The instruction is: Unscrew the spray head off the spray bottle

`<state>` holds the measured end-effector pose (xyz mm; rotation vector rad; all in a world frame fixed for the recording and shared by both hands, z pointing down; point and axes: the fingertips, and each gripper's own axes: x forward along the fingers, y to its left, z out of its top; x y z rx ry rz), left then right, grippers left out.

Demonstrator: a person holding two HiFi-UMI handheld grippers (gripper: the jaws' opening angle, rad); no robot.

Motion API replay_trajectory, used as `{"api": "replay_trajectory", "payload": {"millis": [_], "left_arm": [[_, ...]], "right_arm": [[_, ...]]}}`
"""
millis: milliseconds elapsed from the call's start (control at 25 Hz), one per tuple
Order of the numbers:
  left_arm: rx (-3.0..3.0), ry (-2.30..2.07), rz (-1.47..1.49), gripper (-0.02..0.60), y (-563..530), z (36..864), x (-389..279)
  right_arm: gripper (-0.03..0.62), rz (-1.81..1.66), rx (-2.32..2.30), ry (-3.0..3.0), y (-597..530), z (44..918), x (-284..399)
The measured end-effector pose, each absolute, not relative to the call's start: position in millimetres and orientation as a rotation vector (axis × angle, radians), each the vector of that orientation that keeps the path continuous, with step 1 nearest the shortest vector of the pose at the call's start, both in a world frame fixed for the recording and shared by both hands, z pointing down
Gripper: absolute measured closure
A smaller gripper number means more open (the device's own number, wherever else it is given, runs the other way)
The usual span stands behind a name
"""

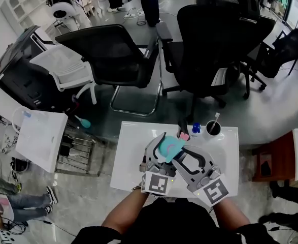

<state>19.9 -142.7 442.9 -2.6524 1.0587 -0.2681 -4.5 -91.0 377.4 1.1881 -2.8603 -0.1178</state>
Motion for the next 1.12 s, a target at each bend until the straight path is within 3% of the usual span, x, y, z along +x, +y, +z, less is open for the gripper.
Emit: {"api": "replay_trajectory", "payload": {"millis": [1120], "left_arm": [[-2.757,0.744,-0.345,0.186,-115.7,443.3,28.4]], "right_arm": [[0.461,-0.149,0.972,-2.986,-82.6,362.1,-5.5]]}}
